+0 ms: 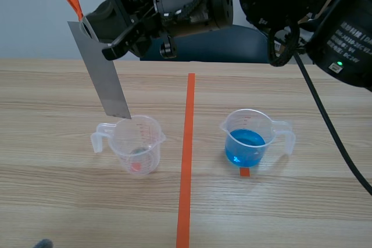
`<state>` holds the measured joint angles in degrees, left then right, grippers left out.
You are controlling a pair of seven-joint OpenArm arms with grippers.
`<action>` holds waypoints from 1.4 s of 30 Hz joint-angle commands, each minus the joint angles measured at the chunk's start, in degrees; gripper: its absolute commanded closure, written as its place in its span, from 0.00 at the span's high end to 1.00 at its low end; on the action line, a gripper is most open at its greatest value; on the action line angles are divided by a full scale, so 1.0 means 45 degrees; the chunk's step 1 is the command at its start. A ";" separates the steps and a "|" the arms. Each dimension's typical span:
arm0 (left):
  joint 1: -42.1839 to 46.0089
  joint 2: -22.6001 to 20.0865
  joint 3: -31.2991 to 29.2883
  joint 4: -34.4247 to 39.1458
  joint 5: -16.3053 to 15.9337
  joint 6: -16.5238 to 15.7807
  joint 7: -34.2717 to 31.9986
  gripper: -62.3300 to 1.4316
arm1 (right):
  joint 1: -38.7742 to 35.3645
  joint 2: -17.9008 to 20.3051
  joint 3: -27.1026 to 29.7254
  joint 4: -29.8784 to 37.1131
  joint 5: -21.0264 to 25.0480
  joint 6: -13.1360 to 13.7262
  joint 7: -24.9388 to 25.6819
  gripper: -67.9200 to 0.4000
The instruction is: Do the redox reaction experiment. put the plate into the left beaker
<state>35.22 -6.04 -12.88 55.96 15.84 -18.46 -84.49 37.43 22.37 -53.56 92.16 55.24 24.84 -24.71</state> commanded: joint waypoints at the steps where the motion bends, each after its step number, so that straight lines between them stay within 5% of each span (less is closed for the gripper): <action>1: -0.0039 -0.0078 -0.0015 0.0155 -0.0087 -0.0019 -0.0219 1.00 | 0.0287 -0.0029 0.0257 0.0126 0.0053 0.0000 0.0233 0.01; 17: -0.0039 -0.0078 -0.0015 0.0155 -0.0087 -0.0019 -0.0223 1.00 | -0.0393 0.0000 0.0257 0.0126 0.0049 0.0000 0.0398 0.01; 29: -0.0039 -0.0078 -0.0015 0.0155 -0.0087 -0.0019 -0.0219 1.00 | -0.0947 0.0000 0.0257 0.0126 -0.1661 0.0005 0.1836 0.01; 42: -0.0039 -0.0078 -0.0015 0.0155 -0.0087 -0.0019 -0.0223 1.00 | -0.0656 0.0588 0.0262 0.0675 -0.1511 0.0160 0.2807 0.02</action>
<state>35.20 -6.04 -12.88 55.96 15.84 -18.46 -84.49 32.47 24.38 -53.32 93.23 47.81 25.74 -13.82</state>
